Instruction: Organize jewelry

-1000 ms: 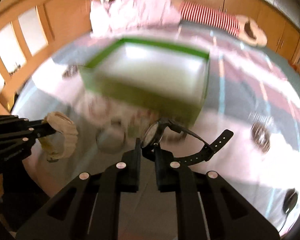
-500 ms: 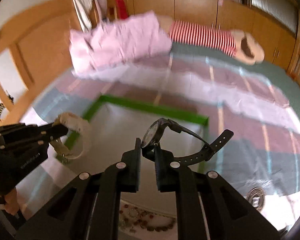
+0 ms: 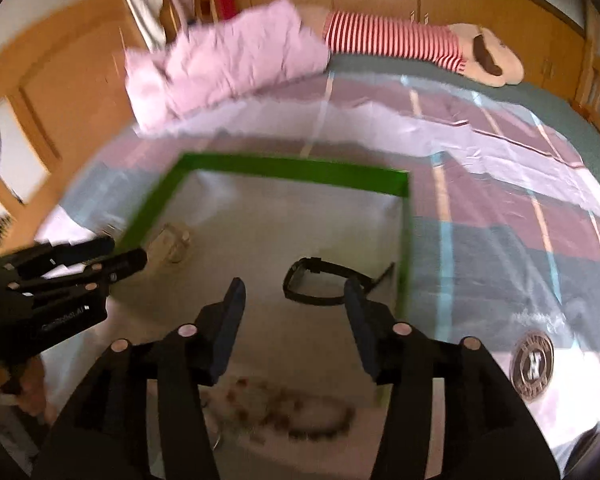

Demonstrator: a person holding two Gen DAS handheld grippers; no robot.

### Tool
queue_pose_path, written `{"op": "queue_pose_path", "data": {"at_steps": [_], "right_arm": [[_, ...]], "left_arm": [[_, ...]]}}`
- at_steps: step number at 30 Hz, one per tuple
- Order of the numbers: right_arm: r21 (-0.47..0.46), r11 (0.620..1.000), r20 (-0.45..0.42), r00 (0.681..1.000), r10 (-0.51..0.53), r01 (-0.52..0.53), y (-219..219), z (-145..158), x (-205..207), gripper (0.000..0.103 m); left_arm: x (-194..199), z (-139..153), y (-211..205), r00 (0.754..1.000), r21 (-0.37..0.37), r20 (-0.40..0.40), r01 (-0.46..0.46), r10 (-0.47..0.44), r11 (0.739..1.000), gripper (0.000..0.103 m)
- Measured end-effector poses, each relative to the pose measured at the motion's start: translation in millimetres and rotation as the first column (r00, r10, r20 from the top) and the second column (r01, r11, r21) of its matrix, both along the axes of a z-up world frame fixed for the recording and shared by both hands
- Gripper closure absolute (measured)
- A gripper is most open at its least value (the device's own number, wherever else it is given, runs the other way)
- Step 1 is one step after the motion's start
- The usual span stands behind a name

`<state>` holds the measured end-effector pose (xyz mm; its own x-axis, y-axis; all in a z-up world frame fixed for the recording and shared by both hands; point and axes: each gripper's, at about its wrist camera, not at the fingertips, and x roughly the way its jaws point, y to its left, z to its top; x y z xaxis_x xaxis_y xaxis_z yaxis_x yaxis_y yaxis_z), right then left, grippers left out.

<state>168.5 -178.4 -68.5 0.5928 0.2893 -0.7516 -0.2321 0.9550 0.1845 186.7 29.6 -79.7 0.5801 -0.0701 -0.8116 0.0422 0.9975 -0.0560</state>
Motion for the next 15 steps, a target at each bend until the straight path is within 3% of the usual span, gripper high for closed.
{"op": "queue_pose_path", "data": {"at_steps": [3, 8, 15], "right_arm": [[0.032, 0.999, -0.021, 0.999, -0.024, 0.025, -21.8, -1.9, -26.2, 0.051], [-0.01, 1.0, -0.047, 0.999, 0.01, -0.01, -27.5, -28.7, -60.3, 0.051], [-0.016, 0.999, -0.12, 0.992, 0.043, -0.045, -16.0, -83.3, -76.2, 0.051]], "left_arm": [[-35.8, 4.8, -3.3, 1.0, 0.001, 0.017, 0.021, -0.021, 1.0, 0.047], [-79.3, -12.4, -1.8, 0.999, -0.003, -0.018, 0.037, -0.037, 0.999, 0.045], [-105.7, -46.2, 4.4, 0.995, -0.008, -0.091, -0.04, 0.039, 0.999, 0.041]]}}
